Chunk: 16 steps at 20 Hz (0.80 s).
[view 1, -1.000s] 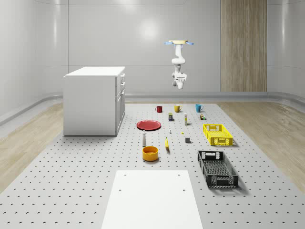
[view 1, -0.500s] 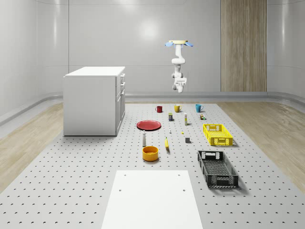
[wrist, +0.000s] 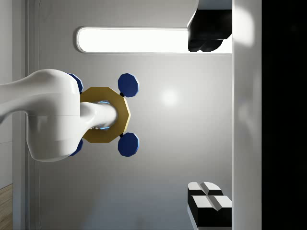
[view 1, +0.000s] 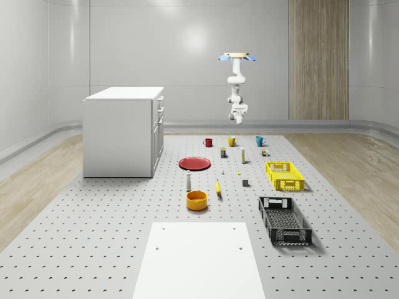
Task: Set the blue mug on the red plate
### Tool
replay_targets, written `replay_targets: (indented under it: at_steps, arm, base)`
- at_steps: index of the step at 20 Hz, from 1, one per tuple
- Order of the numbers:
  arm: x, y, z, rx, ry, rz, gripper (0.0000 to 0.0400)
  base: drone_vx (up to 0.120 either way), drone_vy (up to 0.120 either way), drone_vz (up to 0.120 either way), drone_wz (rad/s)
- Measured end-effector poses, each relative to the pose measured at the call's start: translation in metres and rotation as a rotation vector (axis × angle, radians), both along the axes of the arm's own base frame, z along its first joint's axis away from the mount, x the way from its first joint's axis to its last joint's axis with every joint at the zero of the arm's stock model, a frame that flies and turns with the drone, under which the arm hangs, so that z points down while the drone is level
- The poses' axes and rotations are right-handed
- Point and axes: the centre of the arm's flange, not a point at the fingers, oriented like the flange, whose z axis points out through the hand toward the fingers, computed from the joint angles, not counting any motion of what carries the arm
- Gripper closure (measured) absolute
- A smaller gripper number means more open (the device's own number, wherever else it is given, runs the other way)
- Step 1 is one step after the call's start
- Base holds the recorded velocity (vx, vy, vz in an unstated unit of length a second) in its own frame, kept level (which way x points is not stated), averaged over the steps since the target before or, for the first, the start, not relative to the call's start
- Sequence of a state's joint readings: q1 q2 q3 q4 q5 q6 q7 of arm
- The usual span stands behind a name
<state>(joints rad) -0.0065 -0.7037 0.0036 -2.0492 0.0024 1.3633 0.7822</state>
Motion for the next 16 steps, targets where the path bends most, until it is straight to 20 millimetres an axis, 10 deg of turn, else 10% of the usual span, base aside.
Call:
replay_targets:
  at_steps: [16]
  arm:
    - [-0.0009,0.0002,0.0032,-0.001,-0.012,0.0,0.0]
  base:
    - [0.12,0.12,0.0,0.0]
